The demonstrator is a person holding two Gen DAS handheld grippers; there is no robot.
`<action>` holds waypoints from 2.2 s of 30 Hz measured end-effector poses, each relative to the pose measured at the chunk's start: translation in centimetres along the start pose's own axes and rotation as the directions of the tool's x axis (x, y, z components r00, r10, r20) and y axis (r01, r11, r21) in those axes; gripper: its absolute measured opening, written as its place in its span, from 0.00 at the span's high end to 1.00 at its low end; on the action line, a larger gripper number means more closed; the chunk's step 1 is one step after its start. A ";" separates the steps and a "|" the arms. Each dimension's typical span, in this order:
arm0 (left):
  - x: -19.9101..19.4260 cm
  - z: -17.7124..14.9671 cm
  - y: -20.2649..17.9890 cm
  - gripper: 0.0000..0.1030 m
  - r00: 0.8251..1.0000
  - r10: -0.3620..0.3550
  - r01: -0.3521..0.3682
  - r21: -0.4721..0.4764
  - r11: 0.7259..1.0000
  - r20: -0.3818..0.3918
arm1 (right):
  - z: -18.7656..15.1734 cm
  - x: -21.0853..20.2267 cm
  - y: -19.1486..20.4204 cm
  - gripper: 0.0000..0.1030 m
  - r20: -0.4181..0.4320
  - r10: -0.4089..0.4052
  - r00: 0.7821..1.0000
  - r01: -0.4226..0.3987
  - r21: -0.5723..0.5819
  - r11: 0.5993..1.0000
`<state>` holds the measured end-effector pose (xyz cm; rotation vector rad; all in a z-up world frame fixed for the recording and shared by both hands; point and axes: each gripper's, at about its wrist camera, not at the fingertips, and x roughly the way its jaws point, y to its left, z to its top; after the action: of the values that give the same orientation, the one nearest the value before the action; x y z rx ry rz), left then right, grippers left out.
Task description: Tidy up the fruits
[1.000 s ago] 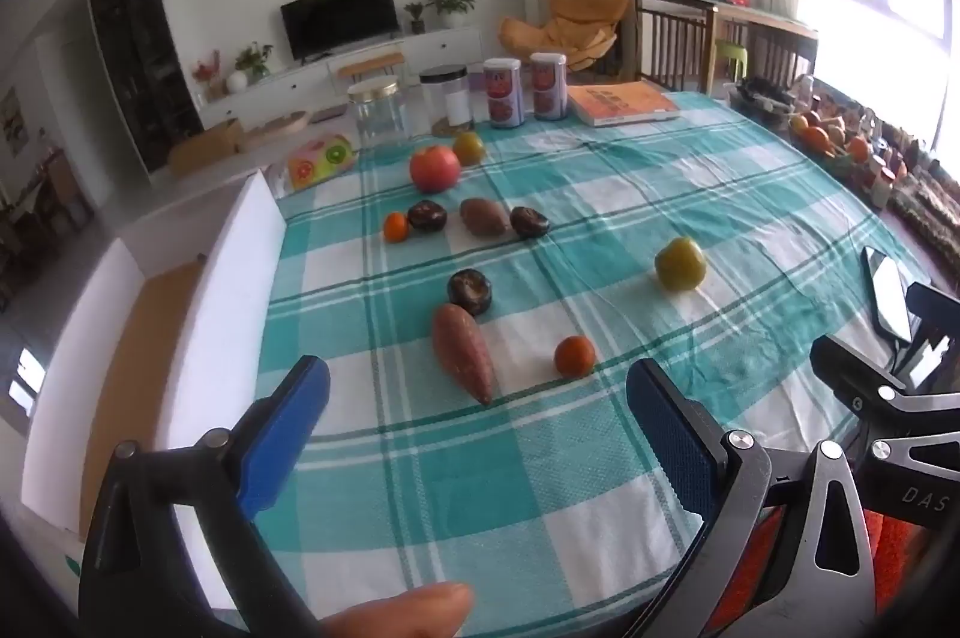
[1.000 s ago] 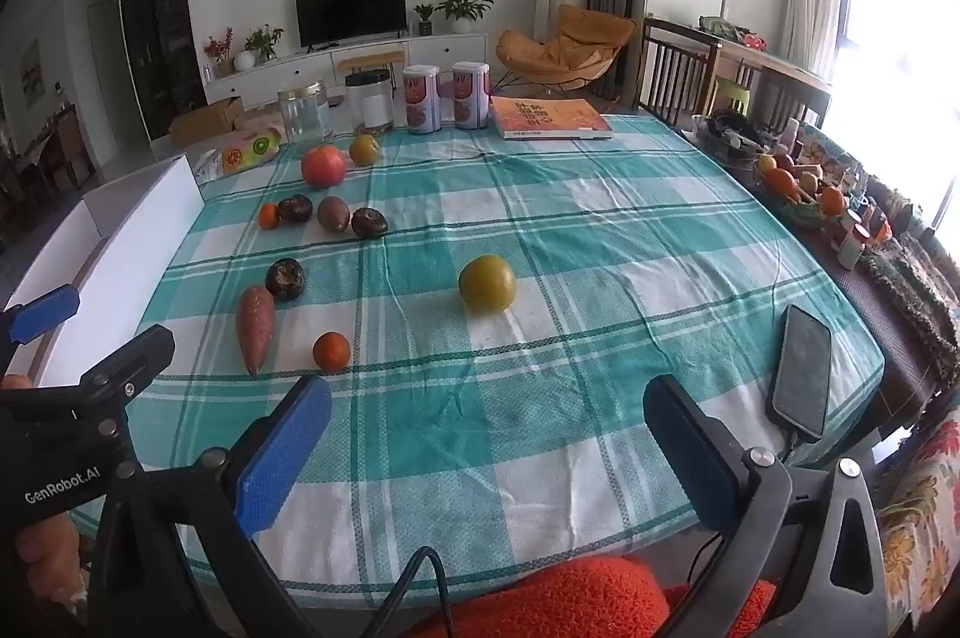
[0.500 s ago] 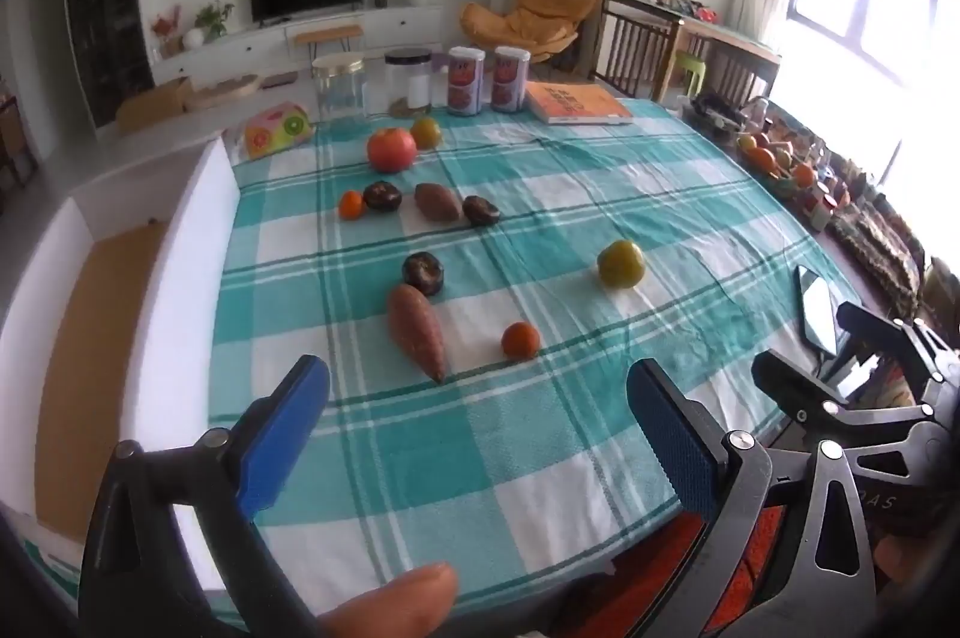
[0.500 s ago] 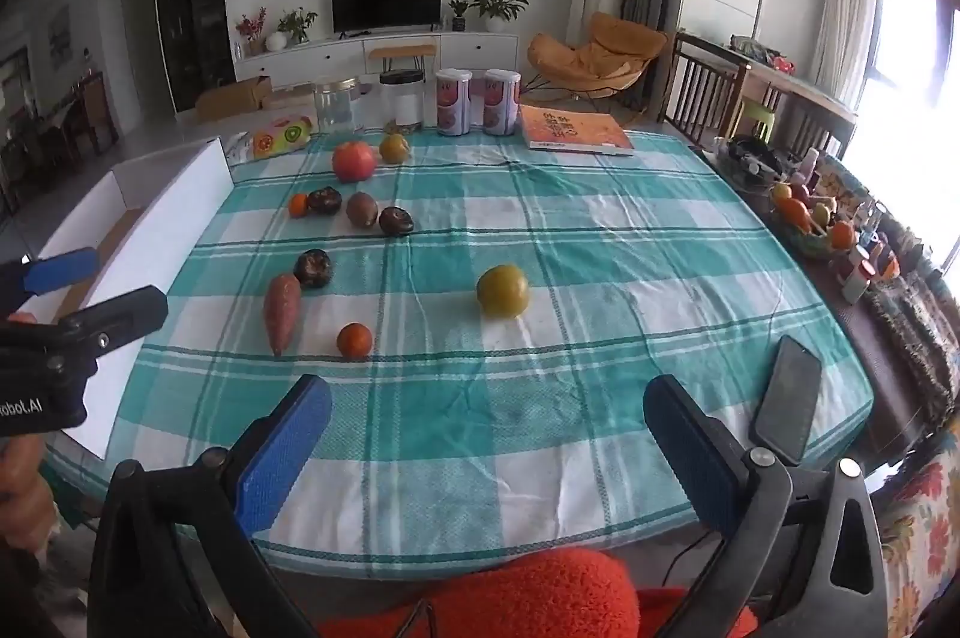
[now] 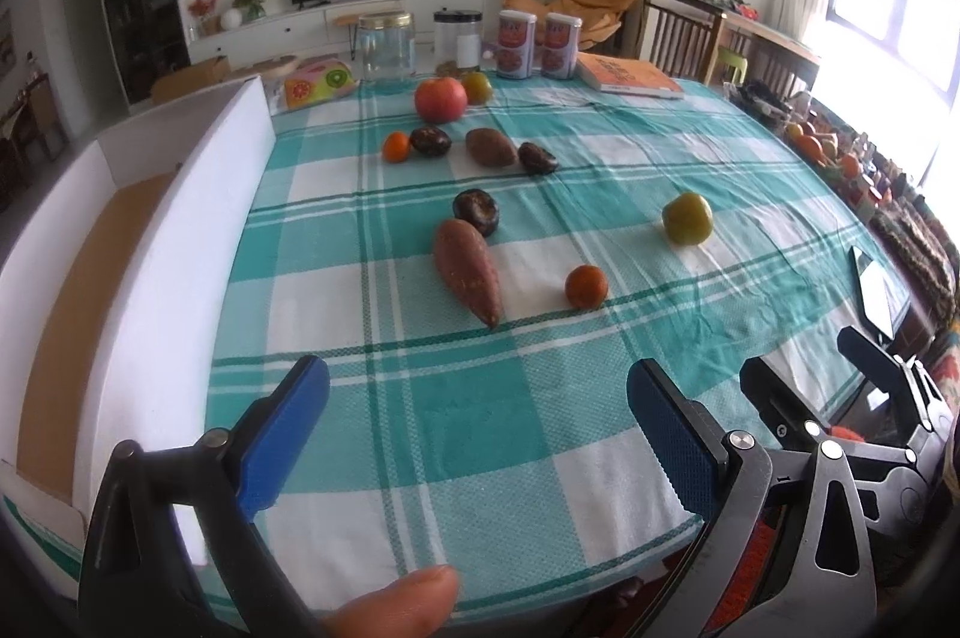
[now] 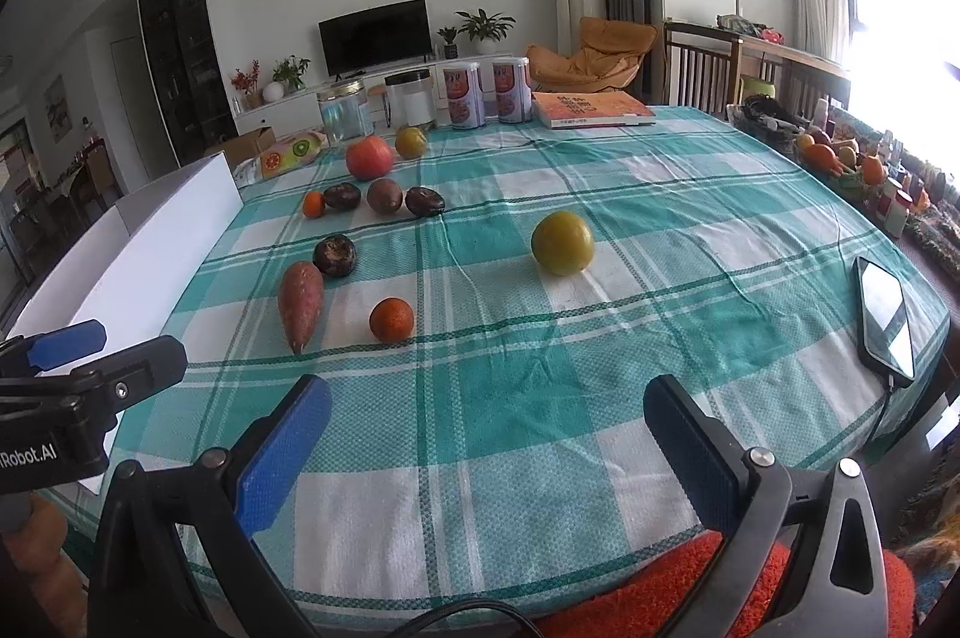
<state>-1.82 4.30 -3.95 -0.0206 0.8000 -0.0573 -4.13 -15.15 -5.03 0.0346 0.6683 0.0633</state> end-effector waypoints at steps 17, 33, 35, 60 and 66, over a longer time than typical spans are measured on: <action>1.6 -1.1 -0.1 0.02 0.999 0.041 -0.040 0.010 0.999 -0.023 | -0.8 1.0 -1.6 0.00 -0.013 -0.044 0.999 0.044 0.073 0.996; 5.6 -2.6 0.7 0.02 0.992 0.062 -0.063 -0.004 0.998 -0.107 | -0.9 0.8 -1.7 0.00 0.001 -0.053 0.999 0.053 0.080 0.995; 6.3 -2.9 0.6 0.02 0.990 0.070 -0.070 0.003 0.998 -0.123 | -0.9 0.8 -1.7 0.00 0.001 -0.053 0.999 0.053 0.081 0.995; 9.6 -4.7 1.4 0.01 0.970 0.079 -0.085 -0.018 0.996 -0.228 | -0.9 0.8 -1.7 0.00 0.002 -0.052 0.999 0.051 0.082 0.995; 9.6 -4.7 1.4 0.01 0.971 0.082 -0.090 -0.024 0.996 -0.226 | -0.9 0.8 -1.7 0.00 0.003 -0.051 0.999 0.051 0.082 0.995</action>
<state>1.58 5.17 -14.18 -0.0116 1.0279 0.0372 -3.99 -16.79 -6.32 0.0966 0.6661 -0.0132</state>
